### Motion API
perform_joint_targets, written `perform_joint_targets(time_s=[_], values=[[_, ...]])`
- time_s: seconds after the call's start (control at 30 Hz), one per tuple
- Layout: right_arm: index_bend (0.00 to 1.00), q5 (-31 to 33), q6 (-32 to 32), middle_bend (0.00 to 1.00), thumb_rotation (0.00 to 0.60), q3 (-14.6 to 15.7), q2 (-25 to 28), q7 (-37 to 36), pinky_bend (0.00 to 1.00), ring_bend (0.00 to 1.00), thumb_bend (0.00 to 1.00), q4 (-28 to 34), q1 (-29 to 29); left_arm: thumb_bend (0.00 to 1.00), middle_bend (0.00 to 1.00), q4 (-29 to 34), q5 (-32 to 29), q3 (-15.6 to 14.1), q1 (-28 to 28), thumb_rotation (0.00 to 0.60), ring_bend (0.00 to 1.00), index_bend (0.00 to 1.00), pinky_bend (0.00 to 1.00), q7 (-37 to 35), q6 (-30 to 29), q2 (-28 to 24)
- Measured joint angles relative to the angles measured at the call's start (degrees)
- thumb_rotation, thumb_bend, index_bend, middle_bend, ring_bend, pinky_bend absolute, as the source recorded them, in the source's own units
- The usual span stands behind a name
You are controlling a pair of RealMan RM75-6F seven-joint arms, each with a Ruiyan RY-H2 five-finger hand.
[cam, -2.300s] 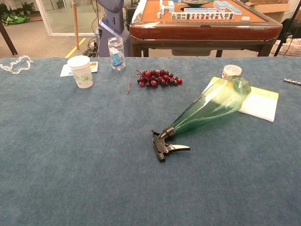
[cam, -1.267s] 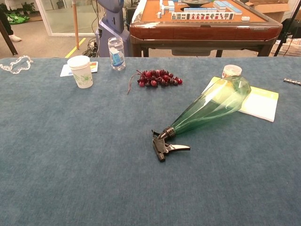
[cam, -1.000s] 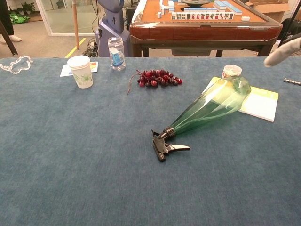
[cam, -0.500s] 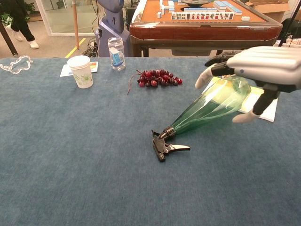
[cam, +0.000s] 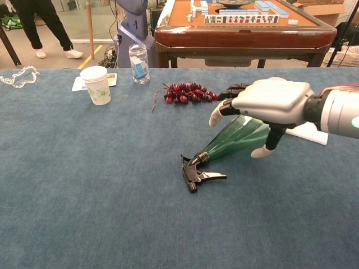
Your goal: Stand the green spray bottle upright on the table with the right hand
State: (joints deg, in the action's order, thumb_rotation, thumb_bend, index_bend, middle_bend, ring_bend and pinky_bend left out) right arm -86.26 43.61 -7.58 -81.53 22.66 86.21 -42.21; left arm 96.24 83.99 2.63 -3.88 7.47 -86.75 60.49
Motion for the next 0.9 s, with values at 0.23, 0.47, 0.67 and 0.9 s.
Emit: perform_joint_targets(time_s=[0.23, 0.47, 0.67, 0.9], values=[[0.24, 0.4, 0.2, 0.22, 0.600, 0.7, -3.4, -0.1, 0.01, 0.04, 0.22, -4.5, -1.8, 0.36, 0.26, -0.4, -0.1, 0.0, 0.3, 0.600, 0.24, 0.34, 0.12, -0.4, -0.1, 0.0], [0.24, 0.6, -0.6, 0.22, 0.600, 1.5, -6.0, 0.3, 0.01, 0.04, 0.28, -8.1, -3.9, 0.36, 0.26, -0.4, -0.3, 0.0, 0.5, 0.600, 0.24, 0.34, 0.12, -0.5, -0.3, -0.1], [0.25, 2.4, -1.8, 0.23, 0.600, 1.7, -7.7, 0.6, 0.01, 0.04, 0.31, -9.9, -5.3, 0.36, 0.26, -0.8, -0.5, 0.0, 0.7, 0.600, 0.24, 0.34, 0.12, -0.7, -0.3, -0.1], [0.31, 3.6, -2.9, 0.25, 0.600, 2.1, -8.9, 1.7, 0.01, 0.04, 0.31, -11.0, -6.7, 0.36, 0.26, -1.3, -0.6, 0.1, 0.7, 0.600, 0.24, 0.34, 0.12, -1.1, -0.1, 0.0]])
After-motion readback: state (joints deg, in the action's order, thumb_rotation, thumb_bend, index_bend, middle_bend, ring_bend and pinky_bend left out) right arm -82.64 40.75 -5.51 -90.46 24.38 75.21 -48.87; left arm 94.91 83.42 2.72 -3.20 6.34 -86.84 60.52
